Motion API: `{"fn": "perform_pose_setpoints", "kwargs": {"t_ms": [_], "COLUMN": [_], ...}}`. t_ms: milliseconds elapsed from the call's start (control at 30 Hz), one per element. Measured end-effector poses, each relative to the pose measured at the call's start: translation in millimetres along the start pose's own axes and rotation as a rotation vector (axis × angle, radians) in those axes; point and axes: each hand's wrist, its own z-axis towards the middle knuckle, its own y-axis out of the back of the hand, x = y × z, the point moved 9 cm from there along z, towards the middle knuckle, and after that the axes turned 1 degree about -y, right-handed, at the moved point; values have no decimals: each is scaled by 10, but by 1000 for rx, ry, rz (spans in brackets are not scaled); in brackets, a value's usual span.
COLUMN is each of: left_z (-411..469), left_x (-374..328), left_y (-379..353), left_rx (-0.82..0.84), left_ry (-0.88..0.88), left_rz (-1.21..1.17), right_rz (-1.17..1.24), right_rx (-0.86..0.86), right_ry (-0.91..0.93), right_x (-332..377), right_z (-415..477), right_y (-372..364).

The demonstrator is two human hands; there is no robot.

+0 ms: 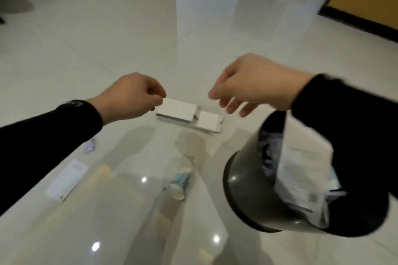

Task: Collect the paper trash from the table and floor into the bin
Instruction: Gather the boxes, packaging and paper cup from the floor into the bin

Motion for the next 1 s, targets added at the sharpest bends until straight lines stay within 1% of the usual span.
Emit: {"fn": "perform_pose_setpoints", "kwargs": {"t_ms": [67,167,233,300,333,400,433,500,600,667,767,800,900,933,1000], "left_z": [-172,-440,-606,-775,-856,-1000,-1057,-1139,-1192,-1180,-1095,-1077,-1049,-1028,-945], "left_x": [520,1184,1608,2034,2250,2663,2853,3137,3381,3417,3425,3449,3635,3648,3592], "left_y": [51,139,188,223,231,202,154,-11,-420,-657,-825,-834,-878,-881,-858], "left_rx": [-11,-54,-87,-120,-139,-161,-154,-82,62,77,-9,-52,-111,-104,-103], "left_ry": [95,206,299,398,456,579,633,710,772,777,761,766,830,830,767], "left_rz": [-20,-77,-104,-57,-26,-2,11,52,52,109,242,226,-54,-92,-44], "right_rz": [-41,-112,-205,-364,-400,-389,-388,-357,-199,-194,-181,-152,-88,-71,-31], "right_rx": [59,100,116,109,99,102,134,209,195,150,65,47,-26,-69,-187], "right_ry": [8,-39,-98,-146,-193,-329,-398,-496,-603,-586,-501,-453,-314,-282,-251], "right_x": [151,87,-61,-259,-390,-731,-893,-1145,-1369,-1407,-1354,-1288,-991,-906,-781], "right_z": [282,645,795,886,893,872,823,705,503,482,598,662,904,998,1196], "right_y": [-623,-1337,-1642,-1838,-1897,-2030,-2131,-2379,-2686,-2786,-2787,-2755,-2507,-2383,-2074]}}
